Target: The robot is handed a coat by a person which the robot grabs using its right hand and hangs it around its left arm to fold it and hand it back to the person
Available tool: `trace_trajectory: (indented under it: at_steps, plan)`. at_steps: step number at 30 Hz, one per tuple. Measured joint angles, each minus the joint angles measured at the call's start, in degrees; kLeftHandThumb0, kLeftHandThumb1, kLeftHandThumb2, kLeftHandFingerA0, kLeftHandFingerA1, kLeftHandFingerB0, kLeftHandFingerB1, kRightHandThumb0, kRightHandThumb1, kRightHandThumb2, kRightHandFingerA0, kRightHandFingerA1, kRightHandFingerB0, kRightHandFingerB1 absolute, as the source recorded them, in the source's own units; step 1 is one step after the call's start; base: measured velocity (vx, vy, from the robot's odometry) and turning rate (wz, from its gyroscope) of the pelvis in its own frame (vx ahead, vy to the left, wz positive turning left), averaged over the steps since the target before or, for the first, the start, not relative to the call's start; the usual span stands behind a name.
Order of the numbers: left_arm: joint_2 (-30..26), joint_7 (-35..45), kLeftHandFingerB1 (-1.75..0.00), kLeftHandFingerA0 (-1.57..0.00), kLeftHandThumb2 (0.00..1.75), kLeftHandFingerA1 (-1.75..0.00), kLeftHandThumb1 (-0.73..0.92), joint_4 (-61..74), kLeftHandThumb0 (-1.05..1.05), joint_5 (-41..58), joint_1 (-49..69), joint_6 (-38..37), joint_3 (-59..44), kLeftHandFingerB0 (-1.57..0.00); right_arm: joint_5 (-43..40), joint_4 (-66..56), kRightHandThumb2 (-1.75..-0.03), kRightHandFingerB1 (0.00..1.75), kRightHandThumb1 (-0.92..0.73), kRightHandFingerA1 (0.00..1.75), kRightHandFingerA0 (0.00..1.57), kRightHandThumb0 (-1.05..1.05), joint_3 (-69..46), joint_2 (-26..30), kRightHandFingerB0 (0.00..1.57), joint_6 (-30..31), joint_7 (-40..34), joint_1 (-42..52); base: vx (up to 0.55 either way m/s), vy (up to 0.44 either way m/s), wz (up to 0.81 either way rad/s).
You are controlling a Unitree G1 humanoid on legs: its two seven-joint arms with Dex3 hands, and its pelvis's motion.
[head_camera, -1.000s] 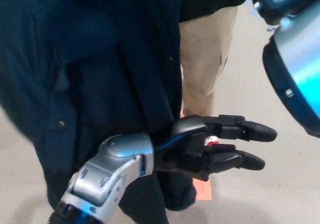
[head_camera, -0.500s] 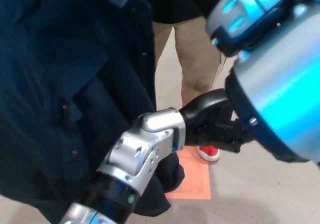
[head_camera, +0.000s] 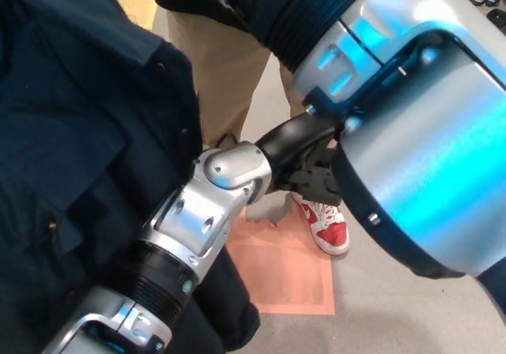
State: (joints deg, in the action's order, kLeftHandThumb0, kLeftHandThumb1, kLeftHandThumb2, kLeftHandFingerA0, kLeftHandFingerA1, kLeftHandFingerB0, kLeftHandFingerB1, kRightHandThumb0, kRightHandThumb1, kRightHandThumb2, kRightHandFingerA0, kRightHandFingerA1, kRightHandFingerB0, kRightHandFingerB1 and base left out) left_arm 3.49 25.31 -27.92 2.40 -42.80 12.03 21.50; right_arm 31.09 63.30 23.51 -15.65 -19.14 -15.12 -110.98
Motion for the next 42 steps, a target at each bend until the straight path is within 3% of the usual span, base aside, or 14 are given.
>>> trace_trajectory:
  at_steps: [1,2,3,6,7,9,17,18,20,21,23,24,26,42]
  plan:
    - [-0.05,-0.25,-0.51,-0.42,1.01,-0.58,0.68,-0.06,-0.58,-0.39,0.0,-0.49,0.0,-0.35,0.0,-0.22,-0.69,1.09,-0.81,1.59,0.87,-0.3,-0.02,-0.04,0.78,0.06,0.13,0.02,0.0,0.0,0.0]
    - [-0.09,-0.48,-0.66,-0.46,1.35,-0.74,0.92,-0.14,-0.05,-0.89,0.0,-1.02,0.0,-0.32,-0.01,-0.41,-0.64,0.8,-0.81,1.24,0.98,-0.27,-0.06,-0.07,0.9,0.09,0.29,0.03,0.0,0.0,0.0]
    - [-0.09,-0.6,-0.33,-0.32,0.65,-0.31,0.82,-0.24,-0.68,-1.24,-0.01,-1.37,0.0,-0.39,-0.01,-0.5,-0.99,0.83,-0.63,1.18,1.11,-0.31,-0.08,-0.09,0.85,0.11,0.39,0.03,0.0,0.0,0.0]
    - [-2.1,-0.94,-0.3,-0.2,0.66,-0.3,0.86,-5.38,-0.66,-1.04,-1.95,-3.47,-2.41,-0.26,-0.08,-3.99,-0.63,0.79,-0.8,1.22,1.12,-0.31,-0.72,0.56,1.0,0.51,2.06,1.44,0.0,0.0,0.0]
    - [-3.74,-1.21,-0.48,0.0,1.09,-0.49,0.55,-8.64,-0.35,-0.78,-3.73,-3.85,-4.74,0.0,-0.18,-6.4,-0.63,0.76,-0.79,0.84,1.12,-0.3,-1.45,1.08,0.98,0.77,3.08,2.29,0.0,0.0,0.0]
    - [-6.11,-1.87,-0.29,-0.21,0.66,-0.3,0.87,-13.04,-0.56,-0.27,-6.28,-4.32,-8.47,-0.21,-0.3,-10.31,-0.65,0.72,-0.8,0.67,1.17,-0.32,-2.33,2.29,1.02,1.21,4.57,3.4,0.0,0.0,0.0]
    - [-12.31,-4.7,-0.28,-0.24,0.64,-0.33,0.78,-24.38,-0.73,1.27,-13.21,-5.27,-19.75,-0.15,-1.06,-26.27,-0.65,0.67,-0.79,0.57,1.02,-0.35,-6.42,6.15,1.08,5.19,10.33,8.1,0.0,0.0,0.0]
    - [-12.72,-4.9,-0.47,0.0,1.05,-0.47,0.48,-25.4,-0.37,1.41,-13.73,-5.42,-20.92,0.0,-1.24,-28.21,-0.65,0.69,-0.83,0.63,1.08,-0.35,-6.96,6.65,1.05,5.73,10.97,8.77,0.0,0.0,0.0]
    - [-13.41,-5.3,-0.47,0.0,1.04,-0.48,0.47,-27.33,-0.37,1.72,-14.68,-5.79,-23.08,0.0,-1.81,-32.15,-0.65,0.73,-0.85,0.62,1.08,-0.35,-8.61,7.74,1.07,7.27,12.46,10.25,0.0,0.0,0.0]
    - [-13.68,-5.4,-0.47,-0.01,1.04,-0.47,0.46,-28.25,-0.37,1.93,-15.14,-5.97,-24.05,0.0,-2.15,-34.03,-1.05,0.88,-0.68,0.77,0.9,-0.33,-9.52,8.45,1.0,8.13,13.24,10.94,0.0,0.0,0.0]
    - [-14.56,-5.63,-0.47,0.0,1.04,-0.47,0.47,-30.18,-0.37,2.34,-15.93,-6.45,-25.76,0.0,-2.84,-37.65,-1.06,0.88,-0.68,0.76,0.9,-0.35,-11.89,10.24,1.01,9.85,14.89,12.37,0.0,0.0,0.0]
    - [-14.9,-5.74,-0.38,-0.15,0.88,-0.41,0.66,-30.77,-0.77,2.42,-16.15,-6.61,-26.32,-0.11,-3.17,-38.67,-0.66,0.67,-0.86,0.54,1.04,-0.41,-12.78,10.96,1.15,10.49,15.45,12.77,0.0,0.0,0.0]
    - [-15.59,-6.09,-0.27,-0.22,0.64,-0.32,0.78,-32.36,-0.73,2.68,-16.66,-7.26,-27.95,-0.14,-4.2,-41.46,-0.66,0.69,-0.87,0.55,1.06,-0.38,-15.47,13.54,1.13,12.61,17.11,14.06,0.0,0.0,0.0]
    - [-17.27,-7.08,-0.29,-0.25,0.63,-0.33,0.76,-37.58,-0.72,3.41,-17.82,-10.59,-34.24,-0.18,-13.16,-60.75,-0.68,0.64,-0.86,0.54,1.12,-0.33,-32.57,28.53,1.18,25.71,27.22,37.37,0.0,0.0,0.0]
